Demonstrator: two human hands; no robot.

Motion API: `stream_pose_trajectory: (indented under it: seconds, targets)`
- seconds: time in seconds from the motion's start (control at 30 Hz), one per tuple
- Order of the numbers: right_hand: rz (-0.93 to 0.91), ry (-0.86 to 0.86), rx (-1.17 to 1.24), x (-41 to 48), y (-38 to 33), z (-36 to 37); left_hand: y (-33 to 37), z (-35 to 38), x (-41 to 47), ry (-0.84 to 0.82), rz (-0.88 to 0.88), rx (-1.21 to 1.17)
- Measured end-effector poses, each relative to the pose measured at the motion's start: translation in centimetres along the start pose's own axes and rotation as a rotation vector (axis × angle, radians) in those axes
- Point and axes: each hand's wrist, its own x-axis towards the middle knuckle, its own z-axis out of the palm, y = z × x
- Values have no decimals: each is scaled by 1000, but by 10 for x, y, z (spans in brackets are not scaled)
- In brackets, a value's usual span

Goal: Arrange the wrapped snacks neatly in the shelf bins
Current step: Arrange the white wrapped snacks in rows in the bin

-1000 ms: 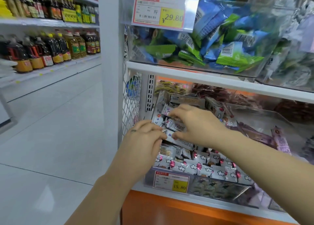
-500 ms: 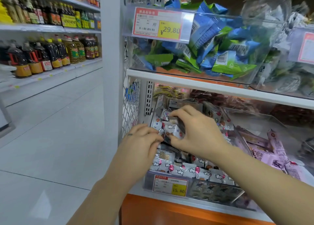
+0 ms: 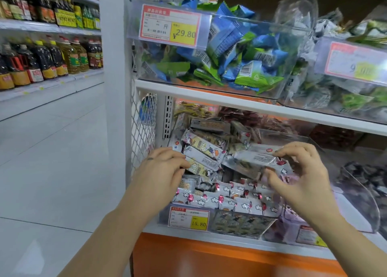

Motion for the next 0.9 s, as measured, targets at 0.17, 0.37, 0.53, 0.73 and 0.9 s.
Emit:
stream_pose_trajectory:
  seconds: [0.17, 0.37, 0.53, 0.73, 0.9]
  targets:
    - [231, 301, 82, 3, 9, 9, 10, 5, 2, 5, 19, -28]
    - [499, 397, 101, 36, 28, 30, 11, 6, 4, 16, 24, -44]
    - [452, 124, 20, 58, 32, 43, 10, 4, 4, 6, 18, -42]
    - [437, -177, -72, 66, 38, 50, 11, 4, 3, -4, 12, -37]
    - [420, -301, -109, 64, 35, 46, 10, 4, 3, -6, 9, -46]
